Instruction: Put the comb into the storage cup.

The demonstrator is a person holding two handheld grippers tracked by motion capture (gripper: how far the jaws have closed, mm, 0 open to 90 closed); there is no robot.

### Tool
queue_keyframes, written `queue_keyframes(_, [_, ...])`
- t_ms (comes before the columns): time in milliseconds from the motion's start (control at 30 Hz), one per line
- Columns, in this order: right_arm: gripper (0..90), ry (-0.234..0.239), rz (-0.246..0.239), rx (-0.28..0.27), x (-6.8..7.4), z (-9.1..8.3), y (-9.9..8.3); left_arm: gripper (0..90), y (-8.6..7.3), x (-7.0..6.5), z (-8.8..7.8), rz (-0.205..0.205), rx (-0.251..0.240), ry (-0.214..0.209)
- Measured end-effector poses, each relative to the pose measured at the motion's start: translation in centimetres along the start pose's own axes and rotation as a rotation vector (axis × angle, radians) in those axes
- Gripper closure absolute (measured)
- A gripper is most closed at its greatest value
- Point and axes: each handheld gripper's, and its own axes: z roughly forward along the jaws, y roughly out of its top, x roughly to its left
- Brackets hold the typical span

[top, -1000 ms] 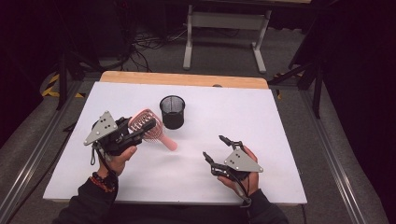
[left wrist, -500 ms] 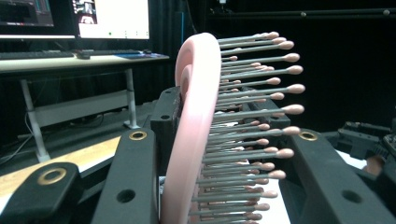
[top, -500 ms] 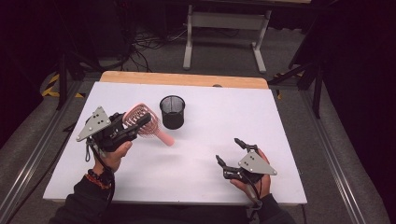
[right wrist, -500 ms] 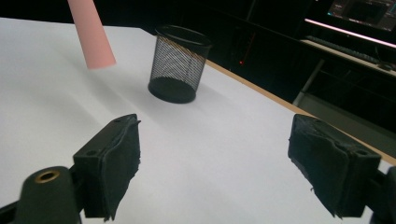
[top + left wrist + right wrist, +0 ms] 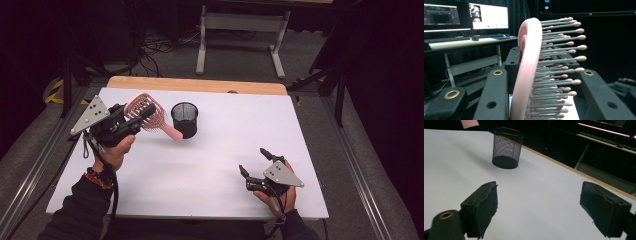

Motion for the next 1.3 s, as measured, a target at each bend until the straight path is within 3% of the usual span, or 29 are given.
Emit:
queue_keyframes(367, [15.8,0.013,-0.008,0.000,0.2,0.2,0.0,61.2,2.5,1.2,1.8,0.045,-0.012,0.012])
queue_keyframes(567, [16.2,0.015,-0.005,-0.002,0.3,0.2,0.0,61.2,3.3,1.9,3.3,0.053,0.014,0.025])
queue_keyframes(767, [16.8,0.026,-0.012,0.002,0.4,0.4,0.1,61.2,3.1,2.6,5.0,0.036,0.036,0.034])
queue_keyframes(933, [17.5,0.031,-0.001,0.005,0.3,0.4,0.0,61.3,2.8,3.1,6.8,0.047,0.070,0.048])
queue_keyframes(1067, [18.3,0.072,0.031,-0.001,0.2,0.4,0.0,61.2,2.6,3.6,8.1,0.053,0.085,0.065])
queue_keyframes(1300, [18.6,0.069,0.024,-0.008,0.0,0.2,0.2,61.2,1.7,4.5,10.4,0.037,0.109,0.072])
